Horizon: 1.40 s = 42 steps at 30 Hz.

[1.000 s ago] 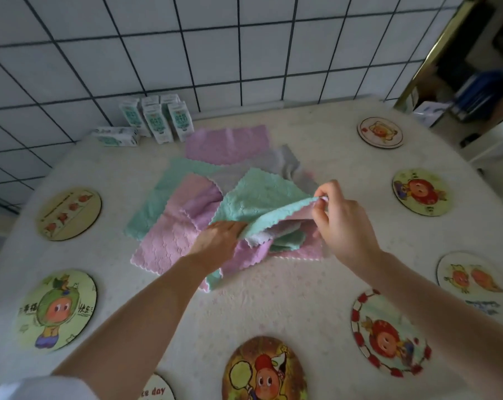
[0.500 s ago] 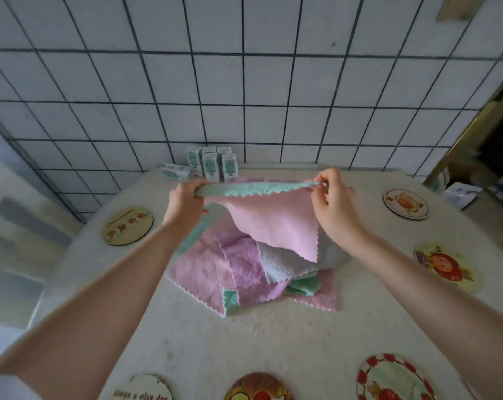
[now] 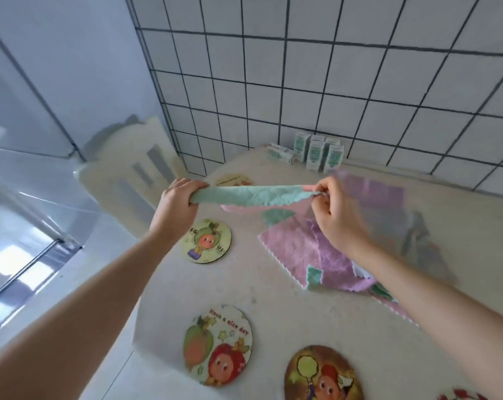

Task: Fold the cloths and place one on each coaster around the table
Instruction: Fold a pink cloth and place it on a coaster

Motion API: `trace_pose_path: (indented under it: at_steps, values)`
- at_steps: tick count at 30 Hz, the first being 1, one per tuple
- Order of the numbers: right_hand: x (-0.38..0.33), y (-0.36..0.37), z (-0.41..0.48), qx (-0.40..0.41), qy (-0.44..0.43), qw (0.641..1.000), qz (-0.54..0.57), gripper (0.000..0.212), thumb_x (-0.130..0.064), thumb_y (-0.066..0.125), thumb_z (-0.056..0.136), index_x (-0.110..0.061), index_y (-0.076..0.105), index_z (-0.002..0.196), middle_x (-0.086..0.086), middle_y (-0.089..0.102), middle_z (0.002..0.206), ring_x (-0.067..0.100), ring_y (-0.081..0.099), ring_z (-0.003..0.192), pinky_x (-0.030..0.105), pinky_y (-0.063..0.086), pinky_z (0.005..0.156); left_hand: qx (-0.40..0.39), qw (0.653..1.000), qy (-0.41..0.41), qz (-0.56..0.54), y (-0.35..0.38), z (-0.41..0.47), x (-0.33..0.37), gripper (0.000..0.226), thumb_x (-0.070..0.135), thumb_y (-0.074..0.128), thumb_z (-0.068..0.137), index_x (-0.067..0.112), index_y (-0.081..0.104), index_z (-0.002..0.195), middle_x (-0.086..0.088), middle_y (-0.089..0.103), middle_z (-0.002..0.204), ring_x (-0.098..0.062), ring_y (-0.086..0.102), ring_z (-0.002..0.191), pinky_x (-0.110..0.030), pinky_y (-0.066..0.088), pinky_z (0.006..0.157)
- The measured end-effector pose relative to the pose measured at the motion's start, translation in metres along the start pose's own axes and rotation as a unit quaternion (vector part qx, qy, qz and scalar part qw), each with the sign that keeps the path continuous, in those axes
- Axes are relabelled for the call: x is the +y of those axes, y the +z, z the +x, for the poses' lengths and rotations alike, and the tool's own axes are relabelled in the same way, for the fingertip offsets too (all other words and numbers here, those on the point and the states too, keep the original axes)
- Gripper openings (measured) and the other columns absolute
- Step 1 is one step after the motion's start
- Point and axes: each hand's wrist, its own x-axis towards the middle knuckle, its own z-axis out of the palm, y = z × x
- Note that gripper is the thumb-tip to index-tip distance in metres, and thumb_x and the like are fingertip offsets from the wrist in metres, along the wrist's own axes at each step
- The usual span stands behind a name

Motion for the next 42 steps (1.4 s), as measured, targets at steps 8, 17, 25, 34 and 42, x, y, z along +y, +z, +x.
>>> trace_pose_path:
  at_steps: [8, 17, 25, 34, 42]
  values:
    - [0.018, 0.084, -0.118, -0.17, 0.129, 0.976, -0.052, 0.046, 0.007, 0.059, 0.08, -0.016, 0.06, 0.119, -0.003, 0.066, 0.116, 0.007, 0.064, 0.068, 0.01, 0.047, 0.066, -0.16, 0.987, -0.002, -0.013, 0.005, -0.154, -0.084, 0.038, -0.014, 0.067, 0.073, 0.007, 0.071, 0.104, -0.009, 0.07, 0.107, -0.026, 0.064, 0.104, -0.041, 0.051, 0.093]
    - [0.017, 0.107, -0.253, -0.232, 0.217, 0.943, -0.104, 0.05, 0.016, 0.056, 0.078, -0.023, 0.072, 0.105, -0.014, 0.065, 0.111, 0.001, 0.059, 0.109, 0.005, 0.034, 0.098, -0.29, 0.954, -0.014, -0.082, 0.001, -0.276, -0.11, 0.049, -0.02, 0.068, 0.06, 0.01, 0.074, 0.098, -0.003, 0.073, 0.101, -0.017, 0.066, 0.096, -0.008, 0.035, 0.096]
    - [0.013, 0.109, -0.258, -0.147, 0.279, 0.945, -0.09, 0.047, 0.003, 0.068, 0.079, -0.044, 0.062, 0.083, -0.016, 0.062, 0.089, -0.009, 0.057, 0.092, 0.006, 0.041, 0.078, -0.313, 0.919, -0.199, -0.133, -0.008, -0.264, -0.121, 0.027, -0.001, 0.069, 0.077, 0.024, 0.076, 0.086, 0.034, 0.064, 0.071, 0.012, 0.059, 0.073, -0.001, 0.04, 0.069]
    - [0.046, 0.139, -0.183, -0.022, 0.418, 0.905, 0.076, 0.021, -0.02, 0.061, 0.09, -0.002, 0.065, 0.079, 0.02, 0.06, 0.07, 0.02, 0.051, 0.069, 0.031, 0.038, 0.065, -0.258, 0.831, -0.431, -0.24, 0.035, -0.193, -0.141, 0.022, 0.02, 0.065, 0.074, -0.001, 0.062, 0.068, -0.01, 0.055, 0.062, -0.018, 0.051, 0.064, -0.039, 0.05, 0.063]
    - [0.083, 0.16, -0.147, -0.008, 0.459, 0.886, 0.07, 0.028, -0.019, 0.06, 0.091, 0.009, 0.062, 0.088, 0.032, 0.059, 0.083, 0.017, 0.048, 0.071, 0.028, 0.038, 0.066, -0.204, 0.809, -0.499, -0.234, 0.074, -0.166, -0.134, 0.022, 0.017, 0.06, 0.089, 0.007, 0.069, 0.072, -0.003, 0.059, 0.06, -0.016, 0.046, 0.056, -0.026, 0.037, 0.053]
